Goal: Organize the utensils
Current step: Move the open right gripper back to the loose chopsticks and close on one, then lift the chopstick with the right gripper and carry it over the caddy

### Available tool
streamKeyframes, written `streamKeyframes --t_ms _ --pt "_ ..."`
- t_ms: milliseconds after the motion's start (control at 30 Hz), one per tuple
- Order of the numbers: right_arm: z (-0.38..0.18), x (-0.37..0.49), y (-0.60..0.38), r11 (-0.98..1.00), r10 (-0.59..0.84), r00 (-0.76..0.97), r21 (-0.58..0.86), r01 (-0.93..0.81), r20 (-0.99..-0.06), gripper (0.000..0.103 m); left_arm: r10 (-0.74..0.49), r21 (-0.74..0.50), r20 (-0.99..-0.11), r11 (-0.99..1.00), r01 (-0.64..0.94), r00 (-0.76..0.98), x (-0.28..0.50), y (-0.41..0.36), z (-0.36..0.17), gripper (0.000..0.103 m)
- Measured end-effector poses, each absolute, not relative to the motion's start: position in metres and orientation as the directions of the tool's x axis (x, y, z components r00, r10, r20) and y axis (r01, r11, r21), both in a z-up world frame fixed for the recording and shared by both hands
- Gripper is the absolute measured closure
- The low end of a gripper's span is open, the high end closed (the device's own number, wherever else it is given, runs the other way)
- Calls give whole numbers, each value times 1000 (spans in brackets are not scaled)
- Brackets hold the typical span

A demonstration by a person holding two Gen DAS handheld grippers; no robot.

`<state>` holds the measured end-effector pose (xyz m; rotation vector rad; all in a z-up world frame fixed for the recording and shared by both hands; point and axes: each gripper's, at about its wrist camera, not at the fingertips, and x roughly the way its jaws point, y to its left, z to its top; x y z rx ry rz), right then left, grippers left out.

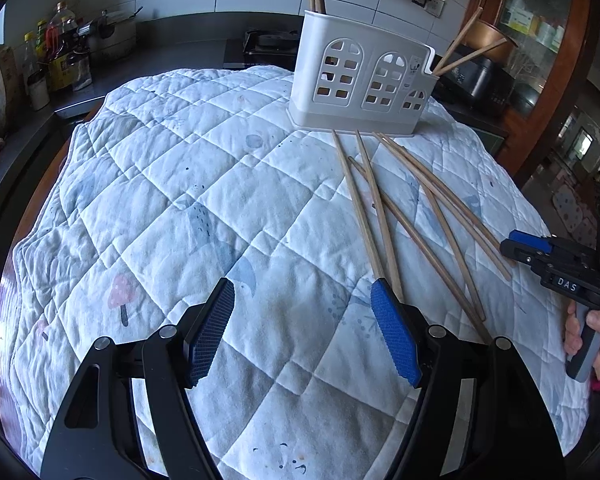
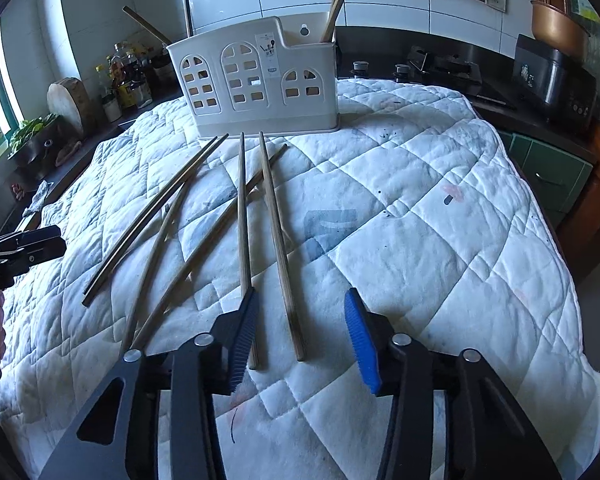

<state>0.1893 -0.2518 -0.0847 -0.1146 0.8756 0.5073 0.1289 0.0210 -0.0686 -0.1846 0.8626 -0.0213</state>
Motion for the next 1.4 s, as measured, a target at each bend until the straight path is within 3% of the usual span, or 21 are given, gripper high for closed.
streamKeyframes --t_ms 333,500,533,667,800,1133,1400 --pt "-90 192 -242 868 361 528 70 -492 -768 86 -97 -162 -758 986 -42 645 145 1 -71 35" --pt "-93 193 -242 870 358 531 68 -489 -768 88 -84 -132 -749 991 -24 657 155 -13 -69 36" --pt "-93 193 -242 870 359 530 69 -489 -768 89 -86 -130 -748 991 -18 658 157 -15 -69 46" --pt "-93 193 -242 870 359 531 69 -488 -768 89 -81 -128 -753 992 -24 653 166 -20 -74 57" --pt "-93 193 -243 870 360 530 71 -489 -768 89 -97 -137 -759 990 -13 644 171 -24 -79 74" --pt "-93 193 -243 870 360 529 72 -488 -769 89 -120 -152 -772 988 3 624 181 -32 -89 90" --pt "-94 193 -243 870 359 529 71 -487 -769 89 -79 -131 -787 991 -39 612 186 -32 -93 92"
